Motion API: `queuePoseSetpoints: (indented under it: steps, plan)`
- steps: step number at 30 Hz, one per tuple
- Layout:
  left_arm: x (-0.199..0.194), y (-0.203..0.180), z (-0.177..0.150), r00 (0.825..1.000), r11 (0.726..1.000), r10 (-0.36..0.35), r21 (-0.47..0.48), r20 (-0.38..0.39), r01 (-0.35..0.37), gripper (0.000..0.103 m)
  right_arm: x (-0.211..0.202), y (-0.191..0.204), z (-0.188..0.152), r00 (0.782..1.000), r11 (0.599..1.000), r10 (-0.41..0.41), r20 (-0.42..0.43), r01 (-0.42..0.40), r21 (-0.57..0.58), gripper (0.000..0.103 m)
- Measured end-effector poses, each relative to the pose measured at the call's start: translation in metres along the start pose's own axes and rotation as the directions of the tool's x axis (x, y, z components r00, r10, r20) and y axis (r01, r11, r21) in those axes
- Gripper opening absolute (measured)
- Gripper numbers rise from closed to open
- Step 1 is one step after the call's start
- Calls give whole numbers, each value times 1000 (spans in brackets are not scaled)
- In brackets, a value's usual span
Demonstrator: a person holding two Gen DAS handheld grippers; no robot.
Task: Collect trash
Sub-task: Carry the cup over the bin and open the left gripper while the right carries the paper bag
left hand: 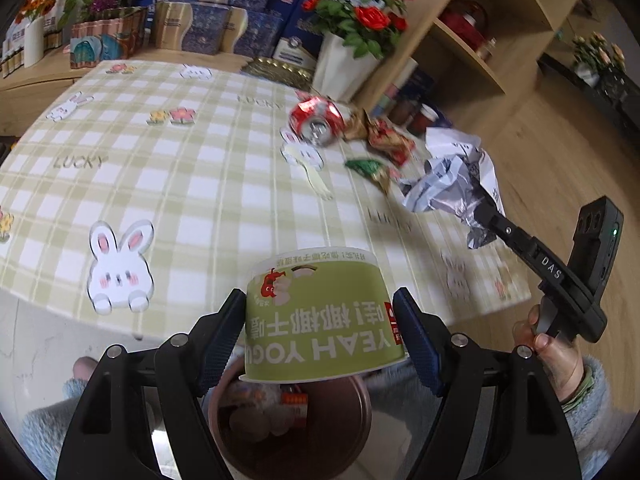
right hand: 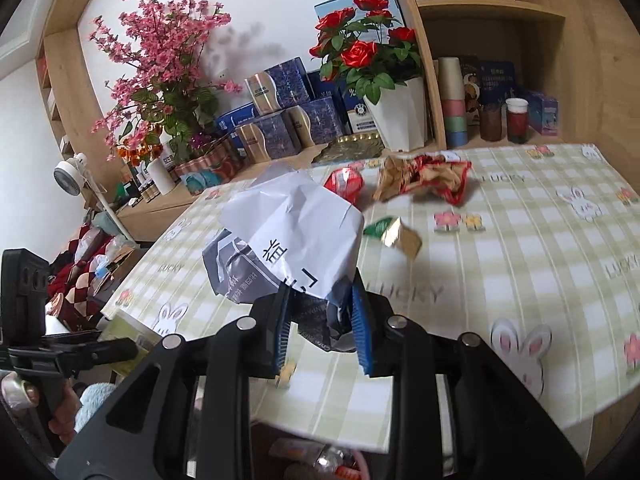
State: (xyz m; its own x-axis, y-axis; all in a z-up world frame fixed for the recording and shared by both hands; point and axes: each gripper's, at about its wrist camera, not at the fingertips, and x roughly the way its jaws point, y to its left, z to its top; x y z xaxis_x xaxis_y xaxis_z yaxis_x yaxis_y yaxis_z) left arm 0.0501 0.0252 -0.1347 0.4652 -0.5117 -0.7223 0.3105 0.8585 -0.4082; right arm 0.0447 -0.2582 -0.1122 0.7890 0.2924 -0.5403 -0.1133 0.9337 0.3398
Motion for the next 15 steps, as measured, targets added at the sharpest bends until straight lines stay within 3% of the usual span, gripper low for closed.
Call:
queuePoseSetpoints:
  steps: [9,15]
  plan:
    - [18,-2,-57,993,1000,-5,28,-116,8,73,-30,6,-47,1000,1000,-10,-24,10,-4,30]
    - [39,6,-82,982,999,28,30,-189,-23,74,-40,5,-66,999,1000,-10,-42,10,7,29]
